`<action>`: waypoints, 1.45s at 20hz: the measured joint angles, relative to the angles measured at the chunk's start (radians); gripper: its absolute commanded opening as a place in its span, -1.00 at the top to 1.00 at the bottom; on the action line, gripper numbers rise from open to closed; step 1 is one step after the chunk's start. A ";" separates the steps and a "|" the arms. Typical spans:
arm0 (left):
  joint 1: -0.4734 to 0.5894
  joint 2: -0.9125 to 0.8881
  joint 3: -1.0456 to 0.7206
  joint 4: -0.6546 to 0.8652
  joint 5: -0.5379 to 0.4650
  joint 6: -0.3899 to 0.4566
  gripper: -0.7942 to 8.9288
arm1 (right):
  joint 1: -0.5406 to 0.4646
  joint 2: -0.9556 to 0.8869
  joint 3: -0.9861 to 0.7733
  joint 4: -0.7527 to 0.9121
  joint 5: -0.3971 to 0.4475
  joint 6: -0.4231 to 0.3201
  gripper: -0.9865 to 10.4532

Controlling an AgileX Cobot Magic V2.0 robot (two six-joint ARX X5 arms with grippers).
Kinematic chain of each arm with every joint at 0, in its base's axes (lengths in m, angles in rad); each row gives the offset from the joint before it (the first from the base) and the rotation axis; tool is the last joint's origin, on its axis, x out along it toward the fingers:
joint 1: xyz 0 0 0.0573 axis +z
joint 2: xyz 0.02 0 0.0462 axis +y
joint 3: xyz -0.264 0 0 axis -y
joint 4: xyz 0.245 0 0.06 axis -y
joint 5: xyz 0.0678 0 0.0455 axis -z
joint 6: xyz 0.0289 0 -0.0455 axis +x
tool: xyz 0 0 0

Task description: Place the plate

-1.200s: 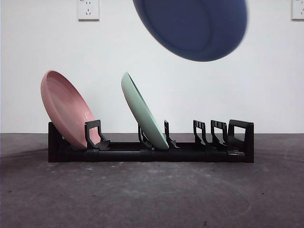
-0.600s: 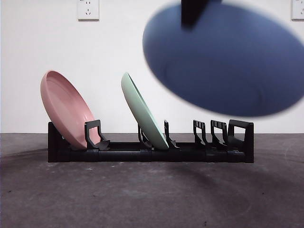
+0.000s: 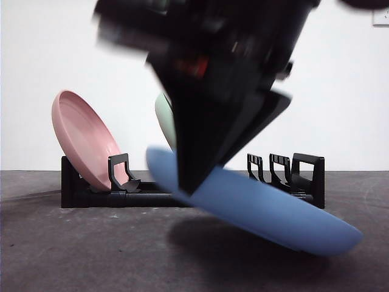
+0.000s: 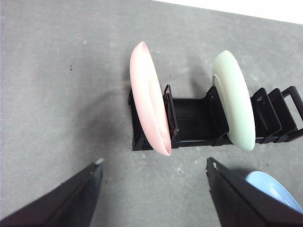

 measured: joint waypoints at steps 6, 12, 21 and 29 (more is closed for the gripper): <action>0.000 0.000 0.000 -0.002 0.000 0.000 0.11 | 0.000 0.122 0.000 0.109 0.009 -0.026 0.80; 0.000 0.000 0.000 -0.003 0.000 0.000 0.11 | -0.008 0.137 0.000 0.198 -0.007 -0.042 0.61; 0.000 0.000 0.000 -0.004 0.000 0.000 0.11 | -0.016 0.131 0.029 0.214 -0.242 -0.043 0.26; 0.000 0.000 0.000 -0.003 0.000 0.000 0.11 | -0.223 -0.253 0.131 -0.053 -0.163 -0.046 0.34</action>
